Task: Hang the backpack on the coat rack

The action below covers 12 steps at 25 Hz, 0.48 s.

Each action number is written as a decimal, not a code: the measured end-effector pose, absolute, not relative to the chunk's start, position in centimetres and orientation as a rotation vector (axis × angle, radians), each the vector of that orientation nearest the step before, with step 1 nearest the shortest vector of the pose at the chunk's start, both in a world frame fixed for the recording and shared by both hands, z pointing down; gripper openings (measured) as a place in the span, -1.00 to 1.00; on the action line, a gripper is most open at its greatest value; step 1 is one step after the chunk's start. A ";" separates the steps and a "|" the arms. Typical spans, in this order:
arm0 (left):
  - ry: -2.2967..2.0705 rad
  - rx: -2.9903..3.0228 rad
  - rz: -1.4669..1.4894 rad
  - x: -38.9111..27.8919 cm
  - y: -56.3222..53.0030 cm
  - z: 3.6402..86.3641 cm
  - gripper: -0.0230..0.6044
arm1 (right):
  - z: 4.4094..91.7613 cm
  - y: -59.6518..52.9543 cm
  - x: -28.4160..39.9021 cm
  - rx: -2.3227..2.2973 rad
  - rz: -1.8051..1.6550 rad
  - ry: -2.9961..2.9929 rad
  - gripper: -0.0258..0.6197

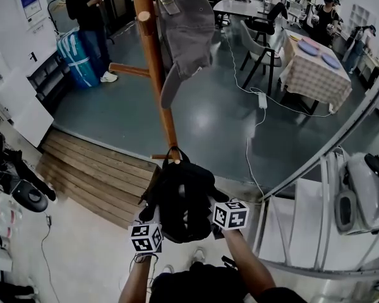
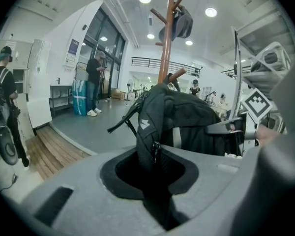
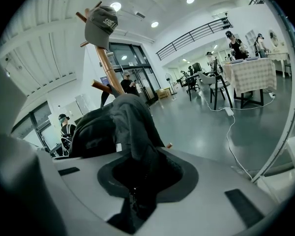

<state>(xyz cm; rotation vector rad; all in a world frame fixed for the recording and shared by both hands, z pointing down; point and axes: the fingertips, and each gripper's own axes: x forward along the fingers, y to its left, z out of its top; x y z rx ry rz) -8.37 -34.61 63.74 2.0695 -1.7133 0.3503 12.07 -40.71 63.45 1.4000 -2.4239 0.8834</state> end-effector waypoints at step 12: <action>-1.713 2.031 0.375 -9.0 -36.8 65.3 -0.70 | 64.9 -42.4 11.3 1.383 0.904 -2.402 -0.68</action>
